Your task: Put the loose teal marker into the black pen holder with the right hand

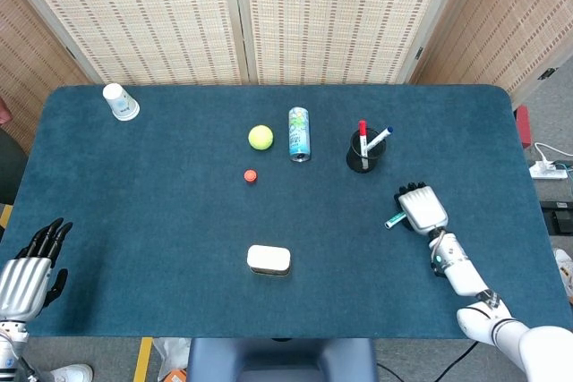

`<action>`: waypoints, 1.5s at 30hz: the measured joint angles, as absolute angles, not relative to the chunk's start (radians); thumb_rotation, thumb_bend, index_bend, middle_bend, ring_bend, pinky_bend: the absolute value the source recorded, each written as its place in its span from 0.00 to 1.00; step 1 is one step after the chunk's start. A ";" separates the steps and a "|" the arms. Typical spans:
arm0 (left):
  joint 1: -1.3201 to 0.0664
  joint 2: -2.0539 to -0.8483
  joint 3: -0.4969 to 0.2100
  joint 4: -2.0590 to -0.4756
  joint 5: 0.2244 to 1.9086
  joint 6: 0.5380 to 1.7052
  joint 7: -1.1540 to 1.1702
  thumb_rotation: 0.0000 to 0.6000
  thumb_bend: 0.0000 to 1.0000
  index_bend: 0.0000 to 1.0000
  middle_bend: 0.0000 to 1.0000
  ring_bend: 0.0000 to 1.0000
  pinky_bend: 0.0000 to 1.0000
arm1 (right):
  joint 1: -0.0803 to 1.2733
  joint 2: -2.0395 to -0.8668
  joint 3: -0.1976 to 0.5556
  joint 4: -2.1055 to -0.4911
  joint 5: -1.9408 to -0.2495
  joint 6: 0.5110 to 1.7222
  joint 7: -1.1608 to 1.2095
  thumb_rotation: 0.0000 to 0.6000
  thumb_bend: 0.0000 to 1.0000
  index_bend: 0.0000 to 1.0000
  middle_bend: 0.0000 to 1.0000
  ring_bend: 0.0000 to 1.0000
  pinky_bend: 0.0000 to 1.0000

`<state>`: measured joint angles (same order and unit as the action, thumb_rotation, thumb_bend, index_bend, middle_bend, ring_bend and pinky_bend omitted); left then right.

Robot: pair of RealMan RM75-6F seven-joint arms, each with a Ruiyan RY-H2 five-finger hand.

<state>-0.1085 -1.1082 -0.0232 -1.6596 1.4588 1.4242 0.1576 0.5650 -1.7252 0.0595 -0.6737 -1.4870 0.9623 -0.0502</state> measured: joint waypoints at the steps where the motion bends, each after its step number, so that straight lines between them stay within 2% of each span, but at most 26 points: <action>1: -0.108 -1.108 -0.023 -1.660 1.459 1.424 0.157 1.00 0.45 0.02 0.00 0.07 0.35 | 0.564 -1.728 0.060 -0.670 -1.484 0.963 -0.053 1.00 0.18 0.61 0.41 0.34 0.42; 9: -0.110 -1.108 -0.022 -1.660 1.459 1.421 0.157 1.00 0.45 0.02 0.00 0.07 0.35 | 0.559 -1.712 0.059 -0.707 -1.486 0.994 -0.049 1.00 0.19 0.64 0.43 0.40 0.46; 18: -0.109 -1.108 -0.019 -1.661 1.465 1.423 0.158 1.00 0.45 0.02 0.00 0.07 0.35 | 0.541 -1.623 0.070 -0.898 -1.506 1.107 -0.016 1.00 0.20 0.66 0.45 0.42 0.49; 22: -0.109 -1.109 -0.018 -1.660 1.465 1.424 0.160 1.00 0.45 0.02 0.00 0.07 0.35 | 0.533 -1.585 0.094 -0.998 -1.503 1.157 0.028 1.00 0.20 0.66 0.45 0.42 0.49; 30: -0.110 -1.113 -0.020 -1.658 1.461 1.424 0.168 1.00 0.45 0.02 0.00 0.07 0.35 | 0.532 -1.561 0.168 -1.095 -1.469 1.209 0.224 1.00 0.20 0.66 0.45 0.42 0.49; 35: -0.111 -1.117 -0.021 -1.654 1.463 1.426 0.175 1.00 0.45 0.02 0.00 0.07 0.35 | 0.557 -1.564 0.232 -1.108 -1.426 1.201 0.337 1.00 0.20 0.66 0.45 0.42 0.49; 40: -0.113 -1.120 -0.025 -1.652 1.450 1.420 0.182 1.00 0.45 0.02 0.00 0.07 0.35 | 0.602 -1.584 0.278 -1.074 -1.382 1.145 0.419 1.00 0.20 0.66 0.45 0.42 0.49; 45: -0.114 -1.124 -0.032 -1.652 1.441 1.423 0.189 1.00 0.45 0.03 0.00 0.07 0.35 | 0.642 -1.613 0.302 -1.016 -1.360 1.104 0.479 1.00 0.20 0.66 0.45 0.42 0.49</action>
